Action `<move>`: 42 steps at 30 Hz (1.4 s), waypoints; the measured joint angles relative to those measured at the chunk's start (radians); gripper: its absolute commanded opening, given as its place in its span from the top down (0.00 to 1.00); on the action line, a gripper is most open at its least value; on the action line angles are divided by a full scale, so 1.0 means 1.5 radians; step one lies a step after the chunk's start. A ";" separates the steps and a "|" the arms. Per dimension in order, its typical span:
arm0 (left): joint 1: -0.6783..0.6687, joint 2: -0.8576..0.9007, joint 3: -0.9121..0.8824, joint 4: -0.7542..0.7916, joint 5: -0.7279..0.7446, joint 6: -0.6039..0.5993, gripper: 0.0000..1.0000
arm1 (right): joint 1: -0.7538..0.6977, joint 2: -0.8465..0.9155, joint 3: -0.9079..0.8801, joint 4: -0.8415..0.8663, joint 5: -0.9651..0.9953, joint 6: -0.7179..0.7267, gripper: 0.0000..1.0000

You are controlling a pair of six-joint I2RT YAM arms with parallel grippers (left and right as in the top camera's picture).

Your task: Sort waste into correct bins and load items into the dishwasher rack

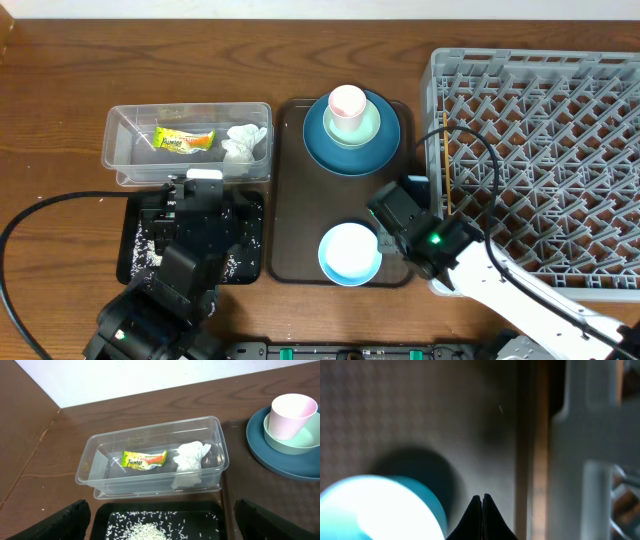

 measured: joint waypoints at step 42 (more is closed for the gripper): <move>0.000 0.000 0.000 0.000 0.000 0.000 0.05 | 0.195 0.052 0.091 0.046 -0.159 -0.111 0.63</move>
